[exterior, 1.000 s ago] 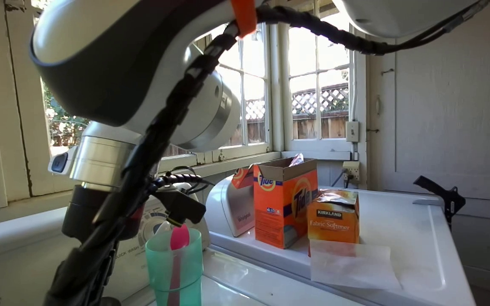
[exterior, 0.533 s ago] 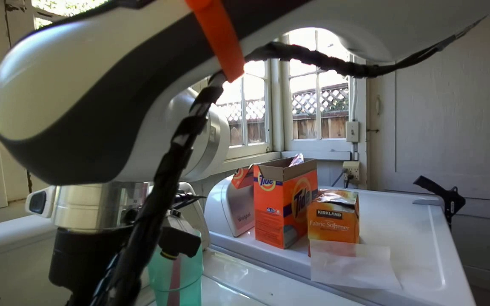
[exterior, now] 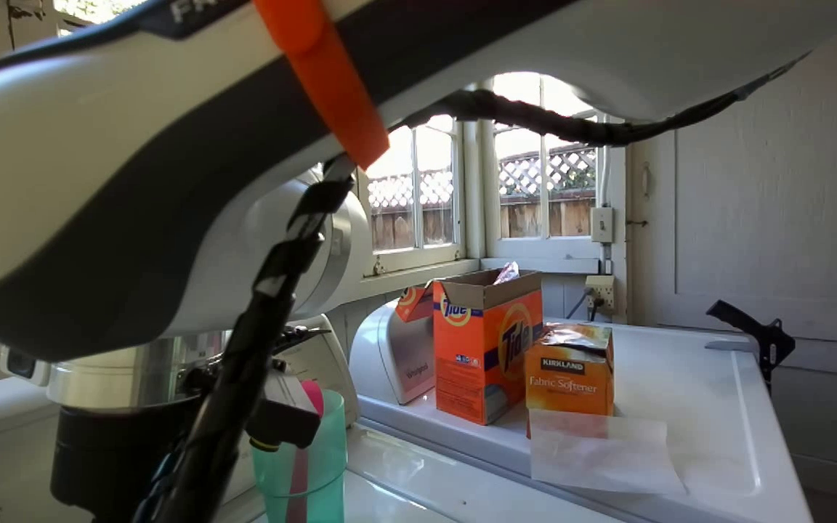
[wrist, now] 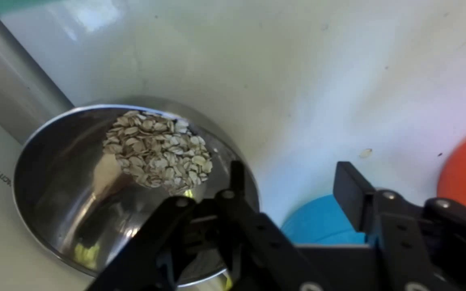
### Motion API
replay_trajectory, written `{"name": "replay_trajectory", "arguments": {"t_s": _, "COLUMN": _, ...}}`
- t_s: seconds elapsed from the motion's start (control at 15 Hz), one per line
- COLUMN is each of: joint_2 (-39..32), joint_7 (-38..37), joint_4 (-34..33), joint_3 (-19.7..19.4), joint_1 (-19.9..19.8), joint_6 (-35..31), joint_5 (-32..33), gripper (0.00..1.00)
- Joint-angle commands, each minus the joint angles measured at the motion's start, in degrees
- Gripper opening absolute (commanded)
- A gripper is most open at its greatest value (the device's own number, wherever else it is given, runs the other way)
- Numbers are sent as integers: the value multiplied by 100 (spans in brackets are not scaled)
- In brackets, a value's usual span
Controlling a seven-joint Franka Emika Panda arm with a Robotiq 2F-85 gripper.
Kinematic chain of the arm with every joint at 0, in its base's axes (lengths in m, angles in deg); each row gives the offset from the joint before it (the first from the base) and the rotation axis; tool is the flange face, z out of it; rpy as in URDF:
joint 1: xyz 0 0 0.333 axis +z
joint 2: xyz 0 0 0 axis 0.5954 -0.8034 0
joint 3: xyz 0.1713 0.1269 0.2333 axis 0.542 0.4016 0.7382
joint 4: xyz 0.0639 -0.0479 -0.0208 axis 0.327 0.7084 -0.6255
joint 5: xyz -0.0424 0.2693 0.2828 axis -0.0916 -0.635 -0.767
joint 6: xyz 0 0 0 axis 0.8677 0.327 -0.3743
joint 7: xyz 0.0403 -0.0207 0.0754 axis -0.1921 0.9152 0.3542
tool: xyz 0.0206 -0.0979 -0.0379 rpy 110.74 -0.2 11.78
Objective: Move the silver bowl and blue cup to the washing machine on the right
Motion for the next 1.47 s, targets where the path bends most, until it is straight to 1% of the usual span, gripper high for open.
{"name": "replay_trajectory", "arguments": {"t_s": 0.0, "joint_2": -178, "joint_7": -65, "joint_4": -323, "joint_3": -126, "joint_1": 129, "joint_6": 148, "joint_5": 136, "gripper": 30}}
{"name": "replay_trajectory", "arguments": {"t_s": 0.2, "joint_2": -207, "joint_7": -79, "joint_4": -379, "joint_3": -169, "joint_1": 148, "joint_6": 133, "joint_5": 120, "gripper": 5}}
{"name": "replay_trajectory", "arguments": {"t_s": 0.27, "joint_2": -209, "joint_7": -101, "joint_4": -384, "joint_3": -183, "joint_1": 150, "joint_6": 121, "joint_5": 108, "gripper": 1}}
{"name": "replay_trajectory", "arguments": {"t_s": 0.47, "joint_2": -193, "joint_7": -194, "joint_4": -460, "joint_3": -227, "joint_1": 156, "joint_6": 188, "joint_5": 67, "gripper": 1}}
{"name": "replay_trajectory", "arguments": {"t_s": 0.73, "joint_2": 40, "joint_7": -446, "joint_4": -445, "joint_3": -221, "joint_1": 62, "joint_6": 272, "joint_5": -34, "gripper": 1}}
{"name": "replay_trajectory", "arguments": {"t_s": 0.93, "joint_2": 329, "joint_7": -278, "joint_4": -339, "joint_3": -8, "joint_1": -161, "joint_6": 226, "joint_5": -258, "gripper": 1}}
{"name": "replay_trajectory", "arguments": {"t_s": 1.2, "joint_2": 773, "joint_7": 25, "joint_4": -124, "joint_3": 396, "joint_1": -532, "joint_6": 24, "joint_5": -697, "gripper": 1}}
{"name": "replay_trajectory", "arguments": {"t_s": 1.4, "joint_2": 1376, "joint_7": -237, "joint_4": 200, "joint_3": 336, "joint_1": -656, "joint_6": -135, "joint_5": -672, "gripper": 1}}
